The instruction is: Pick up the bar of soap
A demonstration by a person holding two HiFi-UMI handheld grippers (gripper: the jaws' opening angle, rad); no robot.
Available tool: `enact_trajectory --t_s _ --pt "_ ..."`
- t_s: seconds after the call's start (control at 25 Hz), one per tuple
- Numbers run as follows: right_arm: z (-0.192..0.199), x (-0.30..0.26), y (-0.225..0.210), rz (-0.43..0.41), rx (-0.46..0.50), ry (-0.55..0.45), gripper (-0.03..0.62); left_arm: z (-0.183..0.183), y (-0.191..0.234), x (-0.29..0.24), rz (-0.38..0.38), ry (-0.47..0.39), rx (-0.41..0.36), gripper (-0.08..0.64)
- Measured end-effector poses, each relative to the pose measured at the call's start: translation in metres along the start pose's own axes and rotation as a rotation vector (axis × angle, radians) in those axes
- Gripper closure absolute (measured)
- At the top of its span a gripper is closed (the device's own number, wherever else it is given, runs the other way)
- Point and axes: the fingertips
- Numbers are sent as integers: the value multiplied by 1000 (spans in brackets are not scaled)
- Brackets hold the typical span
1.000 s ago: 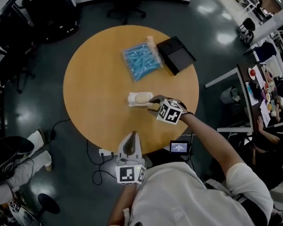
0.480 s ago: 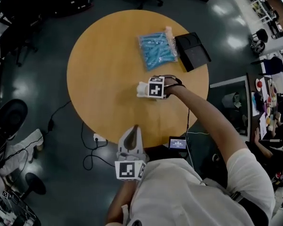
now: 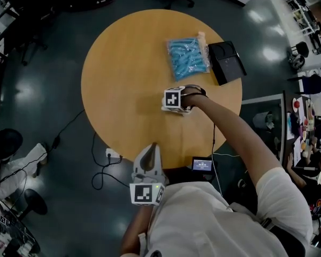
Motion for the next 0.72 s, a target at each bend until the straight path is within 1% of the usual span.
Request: enact_trajectory --t_s 0.08,0.16,0.24,0.32,0.44,0.52,0.6,0.68,0.72 --pt "-1 -4 -1 -4 4 20 321 0 1 -1 -5 -1 5 555" --pt "2 -3 -1 0 -5 15 324 -1 0 -1 -4 -2 5 554" --pt "5 -1 -3 27 -9 1 326 0 -2 0 3 -1 -1 555" --pt "7 2 -5 46 -21 -22 327 0 -1 1 8 3 -3 555" --pt "6 10 -4 42 -55 -89 327 2 -3 2 13 8 -4 554" --pt "5 20 -2 55 -72 -149 327 2 -5 0 21 9 -10 554" --pt "4 34 1 78 -101 -241 327 2 -10 -2 37 6 -24 555" --pt "8 52 10 79 -168 -392 327 1 -17 -3 49 2 -34 554" --pt "12 64 16 80 -214 -492 327 -1 -20 -3 53 0 -37 555"
Point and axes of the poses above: the fingertips, and each gripper's own axes: x backward along the fingers, y to its left, z out of its underside, and after that the axes turned 2 degrees about y, right-handed
